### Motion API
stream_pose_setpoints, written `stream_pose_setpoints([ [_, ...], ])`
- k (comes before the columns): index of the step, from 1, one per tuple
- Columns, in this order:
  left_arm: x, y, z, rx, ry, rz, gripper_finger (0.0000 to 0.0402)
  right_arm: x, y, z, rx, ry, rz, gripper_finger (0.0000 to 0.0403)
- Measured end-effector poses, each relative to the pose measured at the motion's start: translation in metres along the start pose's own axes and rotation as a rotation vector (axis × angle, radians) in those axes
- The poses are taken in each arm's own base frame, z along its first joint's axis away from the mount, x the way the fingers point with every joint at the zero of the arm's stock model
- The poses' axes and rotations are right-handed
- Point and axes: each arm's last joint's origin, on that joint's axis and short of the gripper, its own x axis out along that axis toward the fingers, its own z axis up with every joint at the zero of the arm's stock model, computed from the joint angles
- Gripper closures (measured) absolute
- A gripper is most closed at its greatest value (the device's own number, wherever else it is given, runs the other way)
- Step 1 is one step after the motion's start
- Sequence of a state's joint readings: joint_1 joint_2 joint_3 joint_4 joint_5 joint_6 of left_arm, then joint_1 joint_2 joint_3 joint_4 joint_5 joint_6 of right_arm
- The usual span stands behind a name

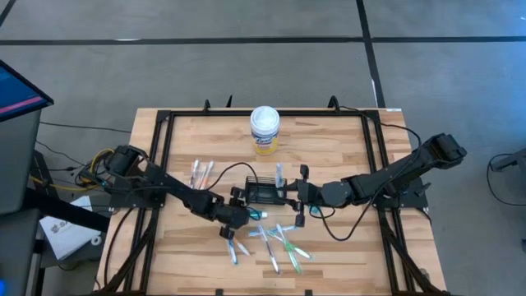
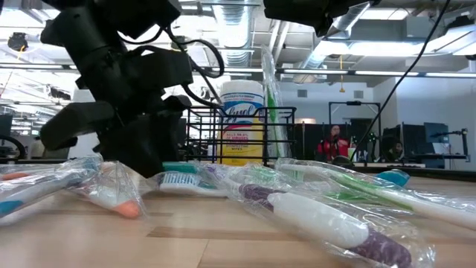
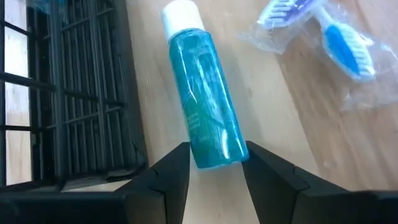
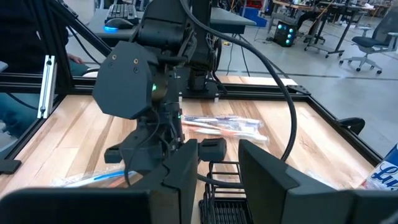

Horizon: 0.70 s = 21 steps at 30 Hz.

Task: Pick & Place toothbrushing station
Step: Put the top blue mouthwash into the black mesh organizer

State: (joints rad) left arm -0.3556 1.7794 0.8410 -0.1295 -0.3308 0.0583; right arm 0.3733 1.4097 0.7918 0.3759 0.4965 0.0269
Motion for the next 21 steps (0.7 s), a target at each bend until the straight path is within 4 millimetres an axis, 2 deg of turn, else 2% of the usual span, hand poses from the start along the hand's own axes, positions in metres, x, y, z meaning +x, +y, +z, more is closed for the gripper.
stream_pose_setpoints([
  [4,0.0055,-0.0018,-0.0002,-0.026,-0.002,0.01,0.0259,0.0,0.0,-0.0001,0.0,0.001,0.0,0.0295],
  [8,0.0007,-0.0015,0.0018,-0.046,-0.02,0.011,0.0266,0.0,0.0,-0.0002,0.0,0.001,0.0,0.0295],
  [17,0.0022,-0.0027,0.0029,-0.098,-0.037,0.019,0.0318,0.0,0.0,-0.0002,-0.001,0.001,0.001,0.0295],
  [21,0.0011,-0.0066,0.003,-0.102,-0.04,0.02,0.0322,0.0,0.0,-0.0001,-0.001,0.001,0.001,0.0295],
])
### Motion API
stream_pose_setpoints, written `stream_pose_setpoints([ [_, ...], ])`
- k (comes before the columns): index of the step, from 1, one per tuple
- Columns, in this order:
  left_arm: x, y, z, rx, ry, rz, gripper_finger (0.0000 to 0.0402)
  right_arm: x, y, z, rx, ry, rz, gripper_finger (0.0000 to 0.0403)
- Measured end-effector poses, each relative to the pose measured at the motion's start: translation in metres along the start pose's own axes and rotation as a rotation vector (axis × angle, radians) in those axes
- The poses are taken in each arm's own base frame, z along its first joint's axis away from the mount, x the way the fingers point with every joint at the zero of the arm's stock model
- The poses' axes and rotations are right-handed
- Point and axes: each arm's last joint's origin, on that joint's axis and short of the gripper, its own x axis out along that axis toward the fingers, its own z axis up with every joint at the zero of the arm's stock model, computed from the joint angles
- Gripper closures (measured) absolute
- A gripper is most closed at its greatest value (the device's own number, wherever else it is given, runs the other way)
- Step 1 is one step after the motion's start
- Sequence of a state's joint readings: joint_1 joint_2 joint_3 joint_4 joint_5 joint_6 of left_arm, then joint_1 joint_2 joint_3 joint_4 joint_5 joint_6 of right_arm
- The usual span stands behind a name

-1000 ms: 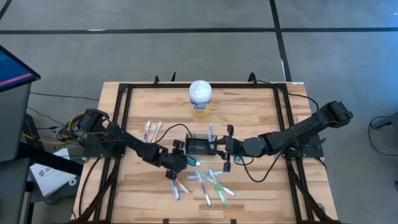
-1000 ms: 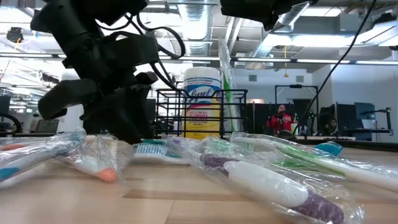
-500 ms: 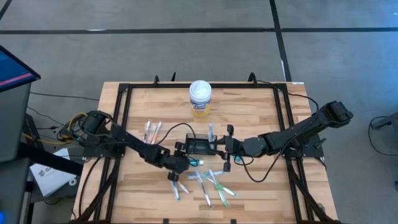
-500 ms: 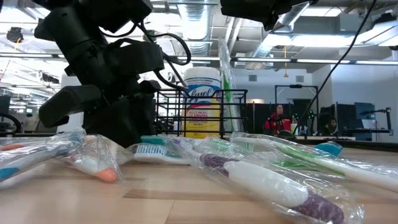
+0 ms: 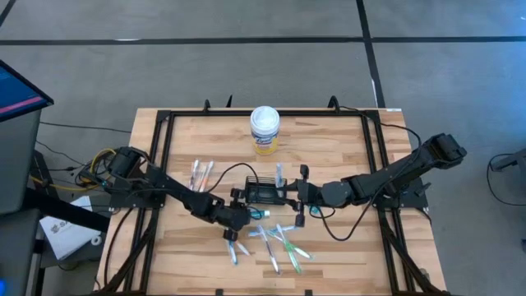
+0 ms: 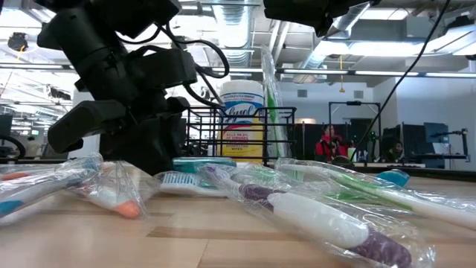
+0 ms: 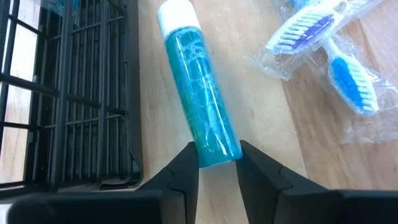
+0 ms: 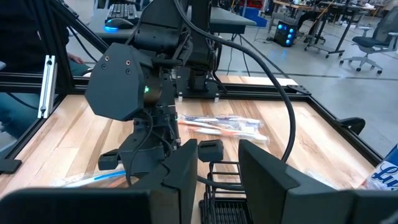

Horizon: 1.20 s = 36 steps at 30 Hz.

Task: Pick & Place toothbrushing station
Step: Put the top blue mouthwash into the black mesh organizer

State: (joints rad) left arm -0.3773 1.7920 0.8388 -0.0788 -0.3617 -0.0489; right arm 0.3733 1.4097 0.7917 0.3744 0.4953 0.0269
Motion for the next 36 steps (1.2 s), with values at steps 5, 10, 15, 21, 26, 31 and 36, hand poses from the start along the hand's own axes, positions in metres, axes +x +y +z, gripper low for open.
stream_pose_setpoints([
  [5,-0.002,-0.005,0.0,-0.019,-0.005,-0.001,0.0323,0.0,0.0,0.0,0.0,0.001,0.0,0.0295],
  [10,-0.003,-0.007,0.0,-0.03,-0.009,0.007,0.0324,0.0,0.0,0.0,0.0,0.001,0.0,0.0295],
  [15,-0.01,-0.007,0.001,-0.046,-0.018,-0.024,0.0324,0.0,0.0,0.0,-0.001,0.003,0.001,0.0295],
  [21,-0.028,-0.007,0.009,-0.061,-0.086,-0.032,0.0325,0.0,0.0,-0.001,-0.003,0.008,0.001,0.0295],
  [26,-0.049,-0.006,0.017,-0.089,-0.161,-0.029,0.0325,0.0,0.0,-0.001,-0.004,0.008,0.001,0.0295],
  [31,-0.076,-0.001,0.026,-0.116,-0.255,-0.012,0.0325,0.0,0.0,-0.001,-0.003,0.007,0.001,0.0295],
  [36,-0.099,0.009,0.032,-0.156,-0.339,0.011,0.0325,0.0,0.0,0.0,0.0,0.001,0.001,0.0295],
])
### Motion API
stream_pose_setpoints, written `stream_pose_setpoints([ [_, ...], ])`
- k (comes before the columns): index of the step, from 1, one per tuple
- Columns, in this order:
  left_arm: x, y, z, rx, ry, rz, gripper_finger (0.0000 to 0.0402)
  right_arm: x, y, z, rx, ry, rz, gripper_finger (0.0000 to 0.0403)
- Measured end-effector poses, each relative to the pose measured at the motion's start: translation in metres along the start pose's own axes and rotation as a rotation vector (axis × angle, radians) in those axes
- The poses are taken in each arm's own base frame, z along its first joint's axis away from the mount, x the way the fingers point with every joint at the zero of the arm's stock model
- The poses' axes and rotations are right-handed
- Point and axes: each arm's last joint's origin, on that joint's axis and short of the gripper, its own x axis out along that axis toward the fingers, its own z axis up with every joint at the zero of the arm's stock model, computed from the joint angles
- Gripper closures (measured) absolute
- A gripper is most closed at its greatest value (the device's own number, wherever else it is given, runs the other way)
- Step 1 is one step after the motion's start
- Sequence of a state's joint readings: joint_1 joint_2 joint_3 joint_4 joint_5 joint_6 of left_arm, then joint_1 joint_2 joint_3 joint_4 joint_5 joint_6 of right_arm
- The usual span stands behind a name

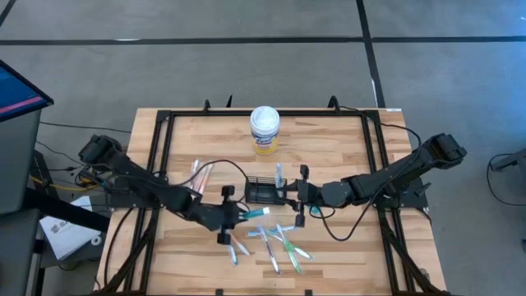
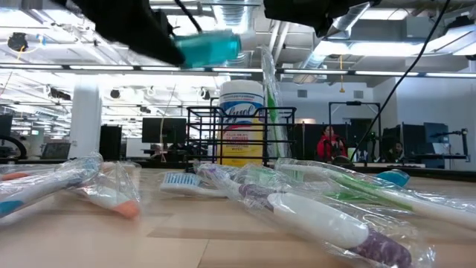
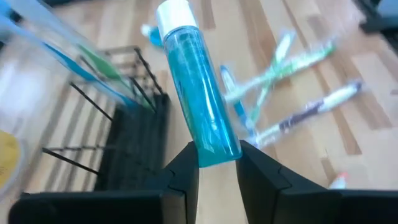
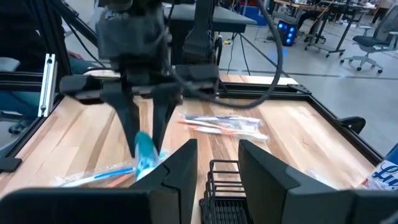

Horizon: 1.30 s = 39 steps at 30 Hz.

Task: Pick & Place toothbrushing station
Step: Put the top blue mouthwash into the black mesh organizer

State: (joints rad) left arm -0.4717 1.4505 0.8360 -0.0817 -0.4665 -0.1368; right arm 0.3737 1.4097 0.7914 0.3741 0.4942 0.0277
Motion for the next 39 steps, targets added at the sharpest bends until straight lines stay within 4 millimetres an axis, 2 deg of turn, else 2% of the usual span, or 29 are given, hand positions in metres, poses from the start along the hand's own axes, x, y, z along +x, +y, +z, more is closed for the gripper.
stream_pose_setpoints([
  [7,-0.014,0.007,0.009,0.003,-0.058,0.038,0.0325,0.0,0.0,0.003,0.015,-0.028,0.005,0.0295],
  [20,-0.016,0.008,0.017,0.03,-0.13,0.056,0.0325,0.0,0.003,0.008,0.027,-0.073,0.1,0.0292],
  [39,-0.016,0.009,0.026,0.048,-0.212,0.055,0.0323,0.001,0.004,0.008,0.004,-0.083,0.133,0.0236],
])
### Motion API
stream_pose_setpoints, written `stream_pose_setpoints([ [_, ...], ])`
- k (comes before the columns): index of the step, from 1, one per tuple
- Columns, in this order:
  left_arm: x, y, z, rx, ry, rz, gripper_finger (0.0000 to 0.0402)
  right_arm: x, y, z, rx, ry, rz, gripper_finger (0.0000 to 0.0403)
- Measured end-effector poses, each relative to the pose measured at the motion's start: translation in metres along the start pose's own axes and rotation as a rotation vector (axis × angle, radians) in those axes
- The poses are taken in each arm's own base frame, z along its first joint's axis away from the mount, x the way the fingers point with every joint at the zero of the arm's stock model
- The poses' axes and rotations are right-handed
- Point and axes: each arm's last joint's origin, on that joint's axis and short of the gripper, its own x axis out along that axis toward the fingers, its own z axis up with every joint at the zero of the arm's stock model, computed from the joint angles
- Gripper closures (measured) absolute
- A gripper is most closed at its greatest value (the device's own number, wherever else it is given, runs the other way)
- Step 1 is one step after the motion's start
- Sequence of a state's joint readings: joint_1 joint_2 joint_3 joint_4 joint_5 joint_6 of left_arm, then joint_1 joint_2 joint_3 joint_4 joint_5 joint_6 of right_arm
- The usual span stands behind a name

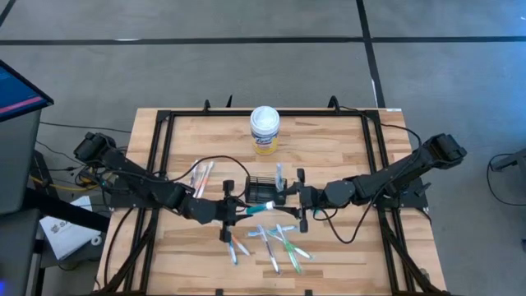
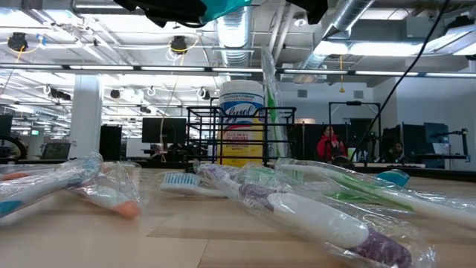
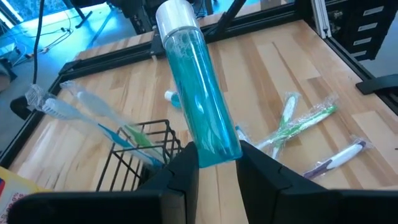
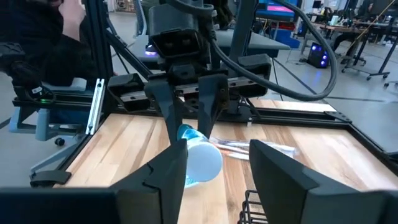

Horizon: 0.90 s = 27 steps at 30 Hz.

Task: Pick & Place toothbrushing station
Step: Put the top blue mouthwash into the black mesh organizer

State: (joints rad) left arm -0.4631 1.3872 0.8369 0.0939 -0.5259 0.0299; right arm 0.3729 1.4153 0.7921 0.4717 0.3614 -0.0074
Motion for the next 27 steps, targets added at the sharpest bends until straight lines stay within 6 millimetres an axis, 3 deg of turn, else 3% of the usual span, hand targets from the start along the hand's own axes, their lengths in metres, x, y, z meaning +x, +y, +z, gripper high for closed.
stream_pose_setpoints([
  [20,0.0023,0.0045,0.0074,0.001,-0.064,-0.019,0.0324,0.0021,-0.0011,0.0026,-0.015,-0.04,0.04,0.0243],
  [27,0.0024,0.0043,0.0075,0.003,-0.067,-0.025,0.0325,0.0016,0.0001,0.0041,-0.06,-0.055,0.048,0.0307],
])
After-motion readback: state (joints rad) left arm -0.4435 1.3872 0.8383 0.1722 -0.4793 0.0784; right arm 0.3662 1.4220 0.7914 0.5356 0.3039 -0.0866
